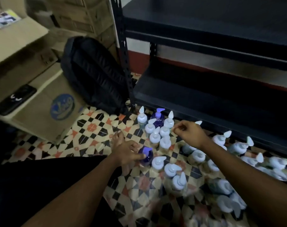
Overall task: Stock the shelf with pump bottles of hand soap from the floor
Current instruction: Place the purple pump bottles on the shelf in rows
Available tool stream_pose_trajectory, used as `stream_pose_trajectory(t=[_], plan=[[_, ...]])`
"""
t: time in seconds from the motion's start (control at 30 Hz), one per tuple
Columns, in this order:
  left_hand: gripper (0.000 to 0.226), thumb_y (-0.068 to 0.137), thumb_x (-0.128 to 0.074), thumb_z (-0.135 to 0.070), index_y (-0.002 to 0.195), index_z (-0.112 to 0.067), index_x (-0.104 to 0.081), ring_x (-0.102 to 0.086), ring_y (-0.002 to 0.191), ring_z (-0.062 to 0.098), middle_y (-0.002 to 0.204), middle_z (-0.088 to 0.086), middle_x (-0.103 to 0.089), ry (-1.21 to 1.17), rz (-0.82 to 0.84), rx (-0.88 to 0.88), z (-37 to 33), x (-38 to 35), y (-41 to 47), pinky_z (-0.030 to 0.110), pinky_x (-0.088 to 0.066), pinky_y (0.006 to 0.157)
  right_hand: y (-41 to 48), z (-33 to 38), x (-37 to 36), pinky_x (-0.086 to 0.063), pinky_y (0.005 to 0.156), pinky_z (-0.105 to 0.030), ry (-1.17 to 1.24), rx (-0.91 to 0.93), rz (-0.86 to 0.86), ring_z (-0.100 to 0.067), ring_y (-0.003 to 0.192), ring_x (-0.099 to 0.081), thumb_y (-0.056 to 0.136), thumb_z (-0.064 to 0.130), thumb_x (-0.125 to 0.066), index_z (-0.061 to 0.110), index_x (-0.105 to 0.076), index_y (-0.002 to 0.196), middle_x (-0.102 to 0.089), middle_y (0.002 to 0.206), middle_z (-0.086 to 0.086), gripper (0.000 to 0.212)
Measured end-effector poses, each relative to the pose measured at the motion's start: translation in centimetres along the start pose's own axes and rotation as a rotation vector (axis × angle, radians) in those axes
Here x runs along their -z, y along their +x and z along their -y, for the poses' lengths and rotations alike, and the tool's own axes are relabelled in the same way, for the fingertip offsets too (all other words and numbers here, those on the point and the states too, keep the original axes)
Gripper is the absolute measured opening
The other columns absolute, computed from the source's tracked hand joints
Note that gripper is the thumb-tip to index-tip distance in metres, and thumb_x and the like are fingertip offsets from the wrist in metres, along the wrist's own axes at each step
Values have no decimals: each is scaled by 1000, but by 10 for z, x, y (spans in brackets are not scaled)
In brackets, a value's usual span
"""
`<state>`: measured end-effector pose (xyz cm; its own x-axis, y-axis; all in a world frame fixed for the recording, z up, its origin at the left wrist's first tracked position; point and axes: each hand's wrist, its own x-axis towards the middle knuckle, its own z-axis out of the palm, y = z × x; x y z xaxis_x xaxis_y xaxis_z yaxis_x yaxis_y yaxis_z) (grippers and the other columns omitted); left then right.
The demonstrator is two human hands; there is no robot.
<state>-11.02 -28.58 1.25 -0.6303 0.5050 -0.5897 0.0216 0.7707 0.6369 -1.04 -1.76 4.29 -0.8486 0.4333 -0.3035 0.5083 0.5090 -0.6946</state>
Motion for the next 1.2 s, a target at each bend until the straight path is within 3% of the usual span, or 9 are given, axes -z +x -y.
stream_pose_trajectory(t=[0.23, 0.33, 0.43, 0.53, 0.7, 0.83, 0.93, 1.03, 1.2], plan=[[73, 73, -84, -53, 136, -25, -60, -17, 143, 13, 155, -7, -17, 116, -12, -86, 9, -14, 14, 3, -3, 109, 44, -13, -20, -41, 76, -25, -105, -18, 73, -11, 91, -64, 92, 42, -66, 21, -70, 111, -71, 103, 6, 29], [61, 76, -89, -24, 128, -30, -58, -38, 120, 4, 127, -22, -35, 56, 129, -18, 11, -24, 31, -9, -18, 96, 62, -22, -30, -38, 79, -24, -184, -13, 72, -15, 103, -63, 92, 43, -65, 19, -70, 120, -68, 116, 3, 37], [88, 52, -94, -45, 131, -41, -54, -61, 120, 17, 128, -8, -64, 65, 130, -61, 55, -50, 72, 38, -50, 104, 74, -26, -39, -39, 84, -27, -192, -6, 71, -23, 113, -60, 92, 36, -67, 15, -69, 123, -65, 125, -5, 38], [90, 52, -91, -47, 134, -35, -55, -59, 120, 18, 127, -4, -63, 155, 124, -108, 62, -55, 87, 41, -49, 102, 81, -25, -49, -40, 89, -31, -197, 54, 62, -29, 113, -57, 93, 26, -66, 9, -71, 118, -67, 125, -12, 31], [77, 55, -90, -46, 126, -35, -61, -64, 111, 8, 115, -16, -69, 72, 60, -74, 41, -40, 79, 32, -49, 102, 99, -29, -61, -33, 96, -35, -256, 80, 28, -33, 114, -51, 93, 30, -57, 20, -71, 115, -68, 120, -3, 28], [65, 83, -81, -26, 141, -29, -52, -37, 118, 5, 122, -15, -34, 57, 71, -43, 0, -17, 64, -18, -8, 66, 117, -23, -65, -41, 91, -40, -318, 62, 11, -34, 110, -50, 91, 42, -50, 26, -69, 117, -68, 110, 0, 35], [73, 87, -78, -24, 151, -23, -43, -35, 140, 26, 142, 0, -43, 127, 147, -95, -23, -1, 52, -13, -20, 76, 129, -20, -69, -42, 92, -43, -401, 57, -52, -34, 114, -44, 94, 40, -59, 22, -64, 132, -66, 124, -4, 41], [66, 88, -76, -18, 146, -8, -46, -51, 130, 38, 139, 15, -55, 213, 151, -24, -13, -7, 73, -7, -31, 49, 141, -19, -74, -41, 87, -41, -449, 57, -112, -32, 107, -45, 94, 44, -60, 24, -70, 115, -70, 108, -2, 31], [64, 88, -77, -16, 144, -7, -48, -54, 126, 37, 139, 19, -57, 111, 137, 5, -12, -12, 82, -5, -32, 46, 152, -18, -84, -33, 81, -40, -536, 31, -208, -30, 103, -42, 92, 59, -57, 22, -72, 91, -65, 85, 1, 40]])
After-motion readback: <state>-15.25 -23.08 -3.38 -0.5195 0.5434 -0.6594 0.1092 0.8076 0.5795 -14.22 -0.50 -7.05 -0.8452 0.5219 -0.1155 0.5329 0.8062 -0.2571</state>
